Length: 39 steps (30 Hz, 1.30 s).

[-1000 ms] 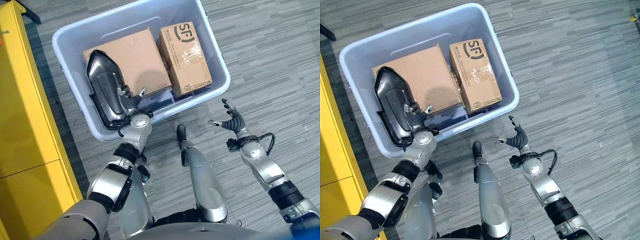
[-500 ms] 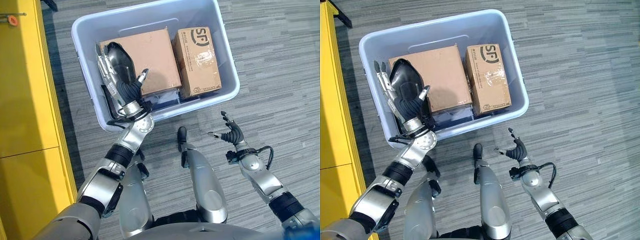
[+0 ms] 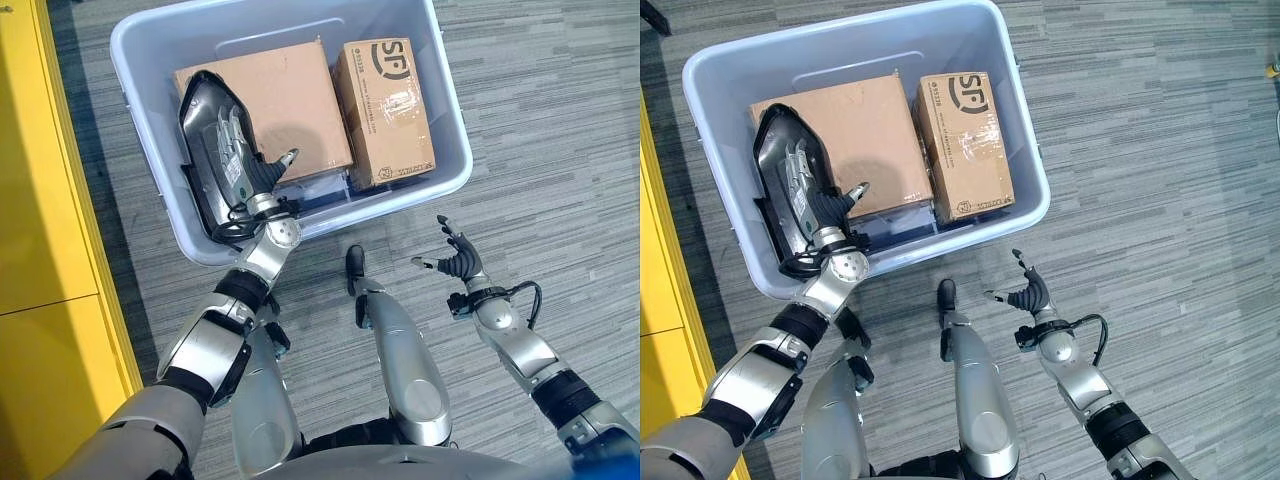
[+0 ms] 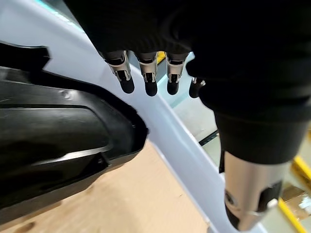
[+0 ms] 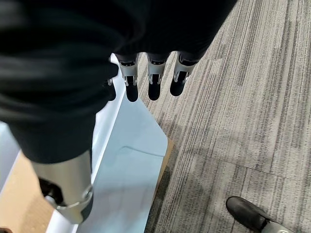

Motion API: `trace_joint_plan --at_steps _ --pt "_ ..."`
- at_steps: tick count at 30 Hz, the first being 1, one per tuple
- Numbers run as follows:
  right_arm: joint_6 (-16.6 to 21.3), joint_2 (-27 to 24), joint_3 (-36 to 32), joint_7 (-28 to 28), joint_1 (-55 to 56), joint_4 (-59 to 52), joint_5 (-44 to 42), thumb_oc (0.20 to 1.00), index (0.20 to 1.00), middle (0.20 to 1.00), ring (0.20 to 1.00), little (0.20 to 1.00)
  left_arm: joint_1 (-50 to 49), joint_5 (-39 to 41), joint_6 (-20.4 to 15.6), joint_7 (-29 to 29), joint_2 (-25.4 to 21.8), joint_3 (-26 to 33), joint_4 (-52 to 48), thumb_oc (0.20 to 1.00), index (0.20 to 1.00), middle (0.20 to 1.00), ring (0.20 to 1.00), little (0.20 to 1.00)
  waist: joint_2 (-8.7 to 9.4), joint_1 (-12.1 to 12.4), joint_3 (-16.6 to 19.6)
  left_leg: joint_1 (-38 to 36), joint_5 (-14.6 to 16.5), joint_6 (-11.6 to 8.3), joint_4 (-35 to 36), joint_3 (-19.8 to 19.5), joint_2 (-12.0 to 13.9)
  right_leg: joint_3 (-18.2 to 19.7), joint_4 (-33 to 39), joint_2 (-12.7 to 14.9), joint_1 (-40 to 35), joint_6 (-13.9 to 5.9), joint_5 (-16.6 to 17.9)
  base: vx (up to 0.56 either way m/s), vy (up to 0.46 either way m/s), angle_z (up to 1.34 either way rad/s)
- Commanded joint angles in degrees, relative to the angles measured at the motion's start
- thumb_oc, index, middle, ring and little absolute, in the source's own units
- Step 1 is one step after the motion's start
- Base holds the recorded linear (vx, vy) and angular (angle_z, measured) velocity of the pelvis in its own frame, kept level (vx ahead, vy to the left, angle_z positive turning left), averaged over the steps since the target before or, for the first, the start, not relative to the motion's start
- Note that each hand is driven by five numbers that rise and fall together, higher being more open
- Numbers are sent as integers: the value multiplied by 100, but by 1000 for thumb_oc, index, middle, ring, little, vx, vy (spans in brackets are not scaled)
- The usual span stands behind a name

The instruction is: Move parts from the plastic box to the shelf.

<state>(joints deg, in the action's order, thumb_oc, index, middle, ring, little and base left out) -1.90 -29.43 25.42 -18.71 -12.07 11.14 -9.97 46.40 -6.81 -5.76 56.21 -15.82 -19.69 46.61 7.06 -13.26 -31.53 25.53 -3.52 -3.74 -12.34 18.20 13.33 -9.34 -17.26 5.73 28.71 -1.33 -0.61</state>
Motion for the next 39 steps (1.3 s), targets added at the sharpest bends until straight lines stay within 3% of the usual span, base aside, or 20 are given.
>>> trace_joint_plan --at_steps 1,5,8,12,13,15,18,22,30,32,34,39 --pt "15 72 -93 0 -111 -218 -134 1000 1000 1000 1000 1000 211 401 -90 97 -212 62 103 1000 1000 1000 1000 1000 452 48 174 480 192 -268 -744 -323 249 352 -224 12 241 -329 49 21 0 -3" --pt "-130 94 -49 -16 -201 -154 -117 1000 1000 1000 1000 1000 301 1950 -319 294 -43 447 282 1000 1000 1000 1000 1000 487 36 174 634 245 -279 -893 -396 255 359 -293 2 365 -315 24 30 -7 -5" --pt "-206 219 2 -120 -345 -32 -117 1000 1000 1000 1000 1000 317 2395 -275 647 85 806 477 1000 1000 1000 1000 1000 522 48 174 703 285 -293 -951 -453 257 366 -308 -24 396 -321 -5 5 -52 0" --pt "-416 275 31 -180 -566 -125 -257 1000 1000 1000 1000 1000 471 2472 395 -404 150 704 832 1000 1000 1000 1000 1000 647 42 174 880 288 -300 -1024 -494 291 318 -317 -33 523 -344 49 6 -86 7" --pt "-544 229 14 -30 -609 -214 -128 1000 1000 1000 1000 1000 555 2231 725 -1146 164 442 969 1000 1000 1000 1000 1000 672 -8 174 928 274 -285 -1023 -446 297 320 -331 -23 601 -347 81 0 0 0" --pt "-743 95 -69 144 -621 -359 -19 1000 1000 1000 1000 1000 490 2787 830 -1440 251 235 1051 1000 1000 1000 1000 1000 625 -75 174 973 278 -263 -1058 -395 267 368 -432 -22 711 -330 58 15 73 -9" --pt "-759 22 -98 134 -651 -359 -65 1000 1000 1000 1000 1000 532 1780 496 -1412 192 69 1099 1000 1000 1000 1000 1000 604 -129 174 1067 299 -250 -1131 -340 264 395 -495 -19 825 -296 43 -1 47 -7" --pt "-703 -60 -142 191 -642 -429 -70 1000 1000 1000 1000 1000 577 1970 450 -1288 77 -45 992 1000 1000 1000 1000 1000 559 -160 174 1178 346 -240 -1245 -325 257 416 -658 -45 977 -255 -20 -5 10 -2" --pt "-649 -98 -124 158 -629 -296 -105 1000 1000 1000 1000 1000 808 675 305 -1803 -91 -485 886 1000 1000 1000 1000 1000 517 -220 174 1284 346 -238 -1317 -271 298 419 -782 -36 1156 -221 -20 -9 0 -2" --pt "-495 -156 -115 154 -568 -214 -101 1000 1000 1000 1000 1000 891 595 310 -1419 -164 -616 873 1000 1000 1000 1000 1000 476 -263 174 1242 334 -238 -1297 -230 303 455 -790 -31 1162 -211 -15 -27 34 -11" --pt "-424 -137 -65 102 -545 -149 -76 1000 1000 1000 1000 1000 920 196 139 -1292 -228 -607 894 1000 1000 1000 1000 1000 465 -259 174 1216 326 -247 -1276 -219 311 452 -766 -26 1138 -213 -14 -23 2 -9" --pt "-217 -122 -9 -48 -459 -4 -142 1000 1000 1000 1000 1000 1029 120 -175 -541 -322 -479 817 1000 1000 1000 1000 1000 469 -237 174 1168 319 -253 -1249 -250 319 458 -768 -26 1085 -209 -31 -4 -8 0"
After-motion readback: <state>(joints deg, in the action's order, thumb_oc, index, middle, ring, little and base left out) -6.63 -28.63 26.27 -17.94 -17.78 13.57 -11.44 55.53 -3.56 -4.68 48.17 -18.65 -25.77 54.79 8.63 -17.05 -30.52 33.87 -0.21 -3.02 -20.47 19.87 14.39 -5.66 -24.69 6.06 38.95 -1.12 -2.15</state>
